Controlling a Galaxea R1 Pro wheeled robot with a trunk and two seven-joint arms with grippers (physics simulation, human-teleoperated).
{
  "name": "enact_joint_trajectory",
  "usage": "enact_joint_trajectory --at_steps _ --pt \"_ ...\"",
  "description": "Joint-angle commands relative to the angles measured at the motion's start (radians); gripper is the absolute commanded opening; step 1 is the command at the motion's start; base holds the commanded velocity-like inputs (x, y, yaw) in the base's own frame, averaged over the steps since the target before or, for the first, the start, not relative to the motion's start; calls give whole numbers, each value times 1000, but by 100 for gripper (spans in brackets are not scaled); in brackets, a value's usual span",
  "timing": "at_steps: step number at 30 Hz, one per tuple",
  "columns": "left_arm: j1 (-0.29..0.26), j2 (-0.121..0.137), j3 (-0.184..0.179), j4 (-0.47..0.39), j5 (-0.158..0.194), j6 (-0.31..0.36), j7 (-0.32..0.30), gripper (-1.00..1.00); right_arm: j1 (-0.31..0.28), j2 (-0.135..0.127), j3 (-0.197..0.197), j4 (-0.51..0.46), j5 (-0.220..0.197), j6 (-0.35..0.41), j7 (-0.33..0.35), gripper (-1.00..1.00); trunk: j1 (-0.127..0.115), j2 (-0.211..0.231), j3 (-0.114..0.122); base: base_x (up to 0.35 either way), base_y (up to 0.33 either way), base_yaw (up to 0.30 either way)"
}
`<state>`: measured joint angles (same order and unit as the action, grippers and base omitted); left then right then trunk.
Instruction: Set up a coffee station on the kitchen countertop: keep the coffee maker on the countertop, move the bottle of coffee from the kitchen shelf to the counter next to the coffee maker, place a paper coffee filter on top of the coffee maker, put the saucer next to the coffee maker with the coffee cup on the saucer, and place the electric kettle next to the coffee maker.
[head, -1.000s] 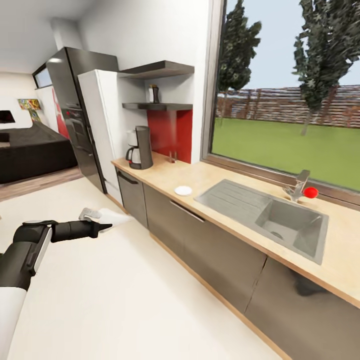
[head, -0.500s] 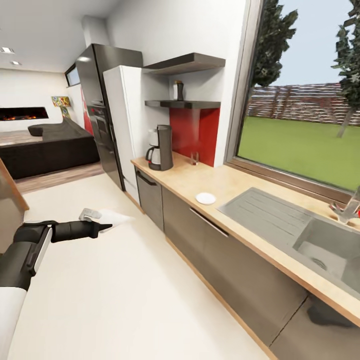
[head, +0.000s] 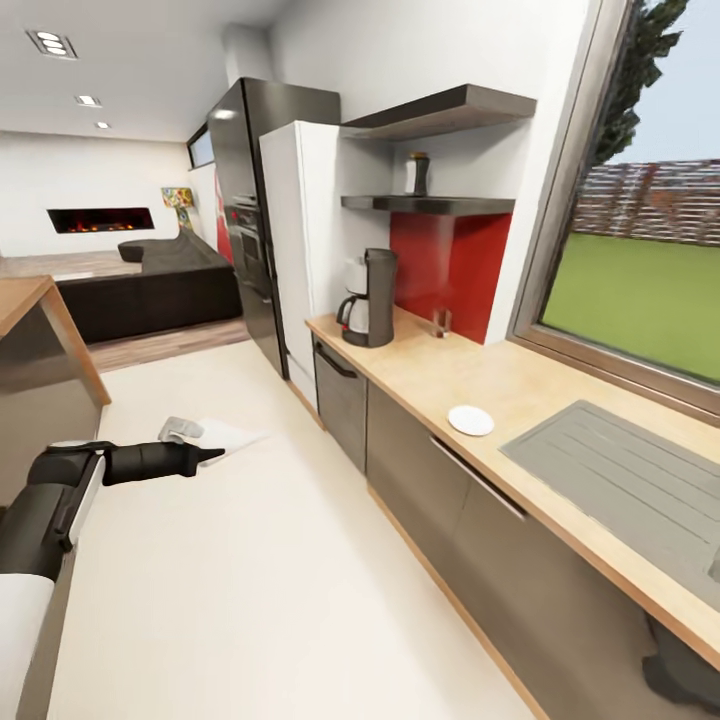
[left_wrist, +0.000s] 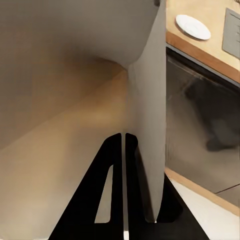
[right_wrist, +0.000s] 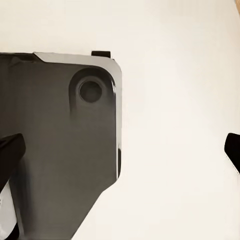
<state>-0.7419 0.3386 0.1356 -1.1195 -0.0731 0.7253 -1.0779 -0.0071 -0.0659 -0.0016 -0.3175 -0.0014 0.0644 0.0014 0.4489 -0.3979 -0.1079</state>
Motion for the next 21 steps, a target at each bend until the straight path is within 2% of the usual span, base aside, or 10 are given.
enact_joint_trajectory --at_steps 1,7,14,21 --pt "-2 -1 2 1 -9 3 -9 -100 0 0 0 -3 0 7 0 100 1 -2 -3 293 187 250" --pt "-2 -3 -1 5 -10 2 -8 -100 0 0 0 -2 0 8 0 100 1 -2 -7 290 192 166" --pt "-6 -5 -10 4 -58 2 -10 -100 0 0 3 -6 2 12 -4 100 1 -2 -7 289 195 17" --pt "-8 -1 -11 -10 -67 4 -13 -100 0 0 3 -1 1 13 -3 100 1 -2 -7 289 196 1"
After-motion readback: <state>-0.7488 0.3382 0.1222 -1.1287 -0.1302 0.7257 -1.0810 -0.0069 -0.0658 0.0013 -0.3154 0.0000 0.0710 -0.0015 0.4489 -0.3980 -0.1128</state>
